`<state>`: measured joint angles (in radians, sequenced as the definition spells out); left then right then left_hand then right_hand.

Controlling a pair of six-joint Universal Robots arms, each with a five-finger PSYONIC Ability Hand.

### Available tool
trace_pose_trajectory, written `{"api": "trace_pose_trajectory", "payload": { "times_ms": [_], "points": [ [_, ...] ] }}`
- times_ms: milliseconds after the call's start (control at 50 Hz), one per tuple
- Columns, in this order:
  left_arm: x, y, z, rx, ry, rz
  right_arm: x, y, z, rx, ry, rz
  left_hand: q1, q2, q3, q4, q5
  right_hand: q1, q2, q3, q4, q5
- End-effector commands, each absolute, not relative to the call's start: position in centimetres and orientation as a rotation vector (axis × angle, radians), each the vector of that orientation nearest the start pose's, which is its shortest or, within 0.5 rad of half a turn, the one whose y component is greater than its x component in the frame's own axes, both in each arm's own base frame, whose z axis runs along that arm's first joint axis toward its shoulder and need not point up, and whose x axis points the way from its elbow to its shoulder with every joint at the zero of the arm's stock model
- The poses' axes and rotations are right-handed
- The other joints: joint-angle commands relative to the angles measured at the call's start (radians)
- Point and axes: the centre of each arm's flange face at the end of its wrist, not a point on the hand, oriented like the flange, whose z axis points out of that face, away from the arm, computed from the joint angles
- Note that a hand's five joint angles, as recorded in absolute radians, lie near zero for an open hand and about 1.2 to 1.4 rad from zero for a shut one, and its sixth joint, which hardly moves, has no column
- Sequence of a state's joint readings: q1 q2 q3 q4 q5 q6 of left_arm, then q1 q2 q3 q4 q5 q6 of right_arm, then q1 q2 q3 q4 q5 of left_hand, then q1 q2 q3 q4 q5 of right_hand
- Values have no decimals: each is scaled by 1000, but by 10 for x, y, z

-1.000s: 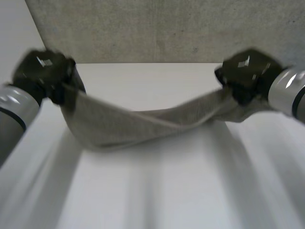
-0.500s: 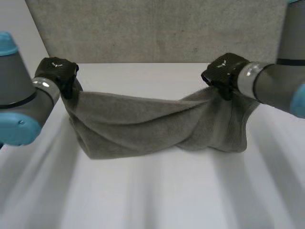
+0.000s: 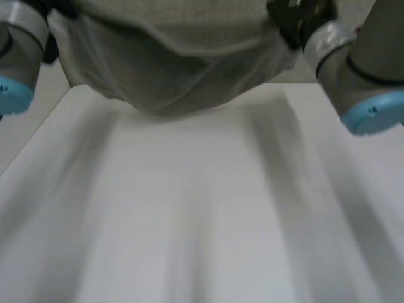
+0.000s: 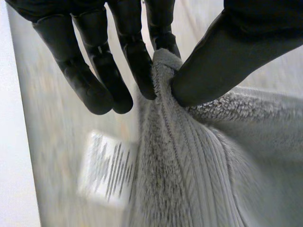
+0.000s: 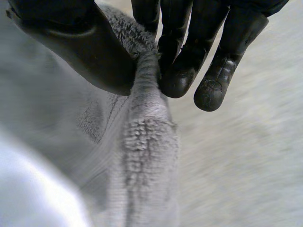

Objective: Fold the towel.

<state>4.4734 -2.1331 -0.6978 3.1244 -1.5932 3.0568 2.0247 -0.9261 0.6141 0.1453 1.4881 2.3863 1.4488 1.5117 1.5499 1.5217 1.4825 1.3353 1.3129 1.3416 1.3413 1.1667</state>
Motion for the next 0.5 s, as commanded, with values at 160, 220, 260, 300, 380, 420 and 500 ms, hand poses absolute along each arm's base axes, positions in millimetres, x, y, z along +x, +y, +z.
{"api": "trace_pose_trajectory", "payload": {
  "times_ms": [160, 220, 260, 300, 380, 420, 500],
  "points": [
    [-200, -365, 197, 297, 2561, -1899, 303, -306, 214, -1698, 2179, -1725, -53, -115, -154, -125, -261, 61, 83, 55, 55, 55],
    [-193, -345, 176, 414, 2576, -1747, 296, -296, 201, -1716, 2223, -1635, -53, -115, -154, -125, -261, 61, 83, 55, 55, 55],
    [-190, -336, 168, 457, 2575, -1693, 283, -292, 203, -1701, 2270, -1616, -53, -115, -154, -125, -261, 61, 83, 55, 55, 55],
    [-186, -329, 164, 481, 2570, -1663, 279, -290, 205, -1696, 2279, -1612, -53, -115, -154, -125, -261, 61, 83, 55, 55, 55],
    [-181, -310, 168, 512, 2543, -1659, 272, -284, 206, -1688, 2297, -1592, -53, -115, -154, -125, -261, 61, 83, 55, 55, 55],
    [-180, -305, 171, 511, 2535, -1674, 268, -276, 205, -1688, 2315, -1566, -53, -115, -154, -125, -261, 61, 83, 55, 55, 55],
    [-180, -296, 180, 506, 2481, -1752, 266, -269, 204, -1685, 2316, -1557, -200, -263, -302, -273, -409, 61, 83, 55, 55, 55]
  ]
}}
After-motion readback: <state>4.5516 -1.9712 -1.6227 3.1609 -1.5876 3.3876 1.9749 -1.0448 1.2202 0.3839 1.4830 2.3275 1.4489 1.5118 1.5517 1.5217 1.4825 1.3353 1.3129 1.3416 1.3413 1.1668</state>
